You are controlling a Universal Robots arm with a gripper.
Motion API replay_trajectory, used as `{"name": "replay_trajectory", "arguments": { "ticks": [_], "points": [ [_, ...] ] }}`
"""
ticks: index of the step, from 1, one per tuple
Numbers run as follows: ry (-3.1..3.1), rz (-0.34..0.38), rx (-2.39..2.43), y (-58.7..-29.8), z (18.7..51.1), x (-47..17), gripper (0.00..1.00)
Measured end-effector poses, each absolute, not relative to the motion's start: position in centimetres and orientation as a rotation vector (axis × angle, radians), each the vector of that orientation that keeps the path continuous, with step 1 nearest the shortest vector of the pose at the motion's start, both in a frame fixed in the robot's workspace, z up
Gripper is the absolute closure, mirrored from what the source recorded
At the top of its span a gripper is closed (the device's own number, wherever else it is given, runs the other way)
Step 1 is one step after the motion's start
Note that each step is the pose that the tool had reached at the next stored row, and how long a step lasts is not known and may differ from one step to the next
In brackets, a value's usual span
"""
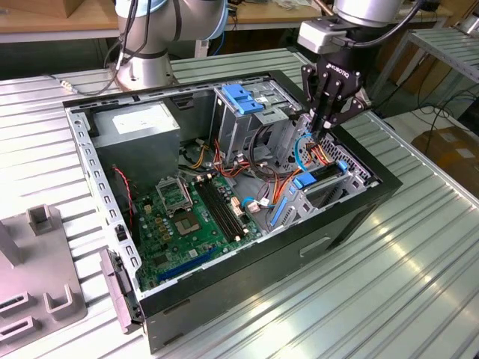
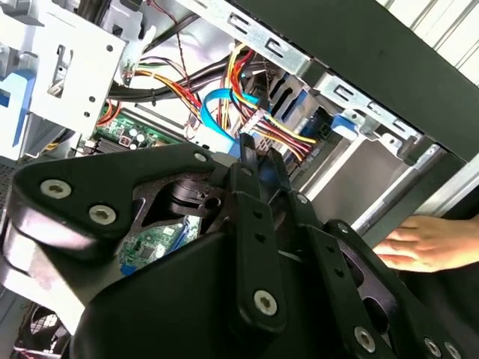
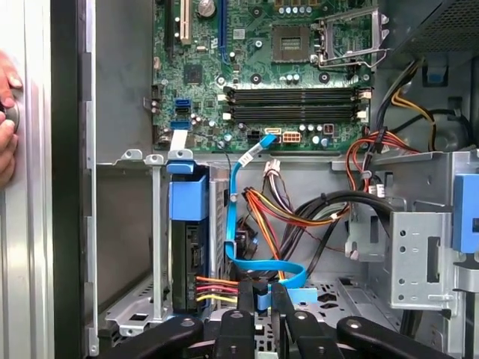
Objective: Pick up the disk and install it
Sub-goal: 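Insert the second disk wire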
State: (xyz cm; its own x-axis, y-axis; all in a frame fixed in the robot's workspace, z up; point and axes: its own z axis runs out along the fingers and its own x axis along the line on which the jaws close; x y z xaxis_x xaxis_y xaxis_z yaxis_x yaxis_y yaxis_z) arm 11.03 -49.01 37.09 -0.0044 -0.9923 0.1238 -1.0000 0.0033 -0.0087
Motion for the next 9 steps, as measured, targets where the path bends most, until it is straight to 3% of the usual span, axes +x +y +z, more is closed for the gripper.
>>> {"name": "replay_trajectory", "arguments": {
  "ticks": [2, 9],
  "points": [
    [-2.165, 0.144, 2.157, -49.0, 37.0, 11.0, 0.84],
    [-2.177, 0.121, 2.168, -50.6, 36.8, 10.7, 0.84]
  ]
}}
